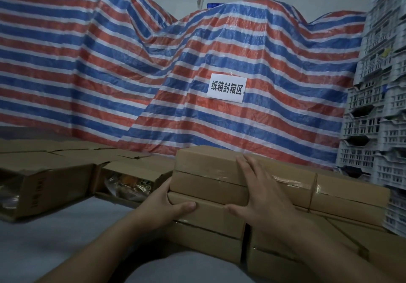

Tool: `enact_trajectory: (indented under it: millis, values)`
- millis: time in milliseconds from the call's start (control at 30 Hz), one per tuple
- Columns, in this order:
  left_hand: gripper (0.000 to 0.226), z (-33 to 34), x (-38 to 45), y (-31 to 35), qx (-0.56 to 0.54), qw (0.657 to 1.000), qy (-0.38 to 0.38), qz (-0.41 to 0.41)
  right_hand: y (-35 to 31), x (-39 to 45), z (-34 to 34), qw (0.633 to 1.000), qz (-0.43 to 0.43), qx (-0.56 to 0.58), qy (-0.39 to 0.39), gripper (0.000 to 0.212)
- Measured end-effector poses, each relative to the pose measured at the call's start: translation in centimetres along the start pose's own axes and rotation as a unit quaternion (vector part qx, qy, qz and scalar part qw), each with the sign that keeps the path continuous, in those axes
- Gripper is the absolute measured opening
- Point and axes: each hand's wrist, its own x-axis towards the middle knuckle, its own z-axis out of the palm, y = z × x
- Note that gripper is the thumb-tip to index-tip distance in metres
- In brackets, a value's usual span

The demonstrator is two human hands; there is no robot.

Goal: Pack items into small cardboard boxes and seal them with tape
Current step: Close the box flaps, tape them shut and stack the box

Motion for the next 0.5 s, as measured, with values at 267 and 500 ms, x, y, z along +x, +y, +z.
enact_trajectory:
  millis: [267, 500]
  values:
    - [0.027, -1.3, 0.7, 2.6, -0.027, 0.962, 0.273, -0.011, -2.0, 1.5, -1.3, 0.998, 0.011, -0.022, 0.055, 0.083]
    - [0.038, -11.4, -1.4, 4.1, 0.182, 0.928, 0.306, 0.113, -11.0, 9.2, -0.8, 0.989, -0.048, 0.095, 0.103, 0.071]
